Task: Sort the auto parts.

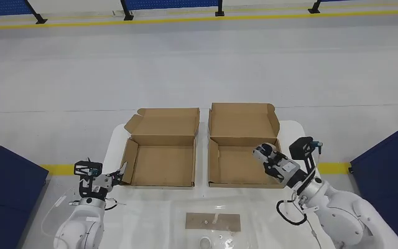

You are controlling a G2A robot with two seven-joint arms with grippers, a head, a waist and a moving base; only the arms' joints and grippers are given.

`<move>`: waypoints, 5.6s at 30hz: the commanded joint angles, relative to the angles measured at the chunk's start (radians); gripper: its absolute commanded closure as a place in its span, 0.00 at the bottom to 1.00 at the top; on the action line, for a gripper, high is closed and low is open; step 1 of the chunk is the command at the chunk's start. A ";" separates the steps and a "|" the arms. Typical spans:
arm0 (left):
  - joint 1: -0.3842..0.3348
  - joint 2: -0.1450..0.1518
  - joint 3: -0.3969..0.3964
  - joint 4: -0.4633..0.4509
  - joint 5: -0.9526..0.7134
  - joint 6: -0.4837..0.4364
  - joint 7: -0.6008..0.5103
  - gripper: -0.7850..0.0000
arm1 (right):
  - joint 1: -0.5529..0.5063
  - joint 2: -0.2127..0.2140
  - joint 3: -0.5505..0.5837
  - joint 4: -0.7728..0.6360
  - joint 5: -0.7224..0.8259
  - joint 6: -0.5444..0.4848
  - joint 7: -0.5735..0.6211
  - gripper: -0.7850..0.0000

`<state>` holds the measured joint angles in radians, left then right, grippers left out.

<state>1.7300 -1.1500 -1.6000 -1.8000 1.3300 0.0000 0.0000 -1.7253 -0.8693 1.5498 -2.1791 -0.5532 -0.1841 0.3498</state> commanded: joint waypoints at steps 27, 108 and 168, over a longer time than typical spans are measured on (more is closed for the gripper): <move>0.000 0.000 0.000 0.000 0.000 0.000 0.000 0.00 | 0.363 -0.044 -0.285 0.225 -0.326 0.347 0.334 1.00; 0.000 0.000 0.000 0.000 0.000 0.000 0.000 0.00 | 0.756 -0.249 -0.621 0.918 -0.459 0.644 0.602 1.00; 0.000 0.000 0.000 0.000 0.000 0.000 0.000 0.00 | 0.484 -0.195 -0.317 0.440 -0.479 0.261 0.725 0.00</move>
<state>1.7300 -1.1500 -1.6000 -1.8000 1.3300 0.0000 0.0000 -1.2417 -1.0646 1.2331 -1.7389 -1.0327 0.0768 1.0750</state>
